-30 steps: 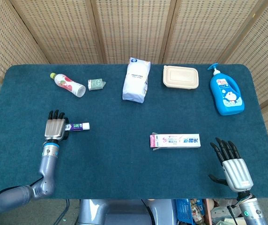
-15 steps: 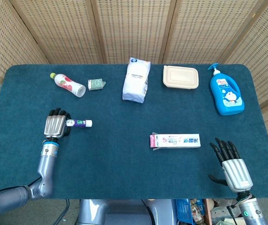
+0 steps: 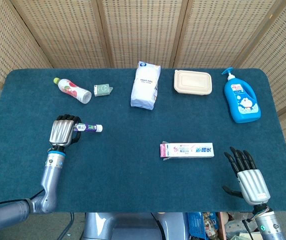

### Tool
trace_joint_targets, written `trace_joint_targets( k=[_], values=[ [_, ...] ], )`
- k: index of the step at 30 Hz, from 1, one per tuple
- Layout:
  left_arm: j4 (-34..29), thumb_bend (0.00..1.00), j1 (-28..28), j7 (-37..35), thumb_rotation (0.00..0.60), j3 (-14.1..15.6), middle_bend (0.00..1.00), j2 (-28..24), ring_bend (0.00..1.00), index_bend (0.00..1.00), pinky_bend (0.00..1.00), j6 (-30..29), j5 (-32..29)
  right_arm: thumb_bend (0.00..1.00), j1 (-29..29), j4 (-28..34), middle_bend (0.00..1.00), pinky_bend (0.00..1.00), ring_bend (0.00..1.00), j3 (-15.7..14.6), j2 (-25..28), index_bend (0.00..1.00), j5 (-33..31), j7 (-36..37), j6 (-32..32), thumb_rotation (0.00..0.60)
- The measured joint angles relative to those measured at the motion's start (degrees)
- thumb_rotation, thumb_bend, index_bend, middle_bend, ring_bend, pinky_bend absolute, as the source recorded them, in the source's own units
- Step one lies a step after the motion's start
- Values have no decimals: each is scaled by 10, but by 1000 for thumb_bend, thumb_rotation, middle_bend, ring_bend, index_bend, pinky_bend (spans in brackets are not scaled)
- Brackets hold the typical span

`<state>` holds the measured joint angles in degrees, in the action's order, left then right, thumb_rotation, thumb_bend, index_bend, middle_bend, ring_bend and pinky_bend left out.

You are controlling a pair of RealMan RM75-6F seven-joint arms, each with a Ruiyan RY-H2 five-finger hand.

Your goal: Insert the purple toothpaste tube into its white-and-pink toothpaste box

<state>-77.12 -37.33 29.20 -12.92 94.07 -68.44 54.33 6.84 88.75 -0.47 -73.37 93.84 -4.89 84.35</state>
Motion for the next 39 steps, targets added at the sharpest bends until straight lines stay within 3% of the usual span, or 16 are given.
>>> trace_joint_targets(
  k=[22, 32, 39],
  values=[
    [-71, 550, 18, -20, 600, -4, 408, -38, 260, 830, 254, -26, 49, 32, 8, 7, 0, 0, 0, 3, 2, 81, -4, -19, -15, 600],
    [-81, 550, 24, -24, 600, 1, 408, -43, 260, 830, 254, -31, 66, 32, 43, 81, 0, 0, 0, 29, 25, 81, -34, -87, -66, 600],
    [-94, 549, 27, -27, 600, -4, 408, -54, 259, 830, 253, -35, 71, 34, 73, 140, 0, 0, 0, 46, 30, 81, -98, -158, -127, 600]
  ],
)
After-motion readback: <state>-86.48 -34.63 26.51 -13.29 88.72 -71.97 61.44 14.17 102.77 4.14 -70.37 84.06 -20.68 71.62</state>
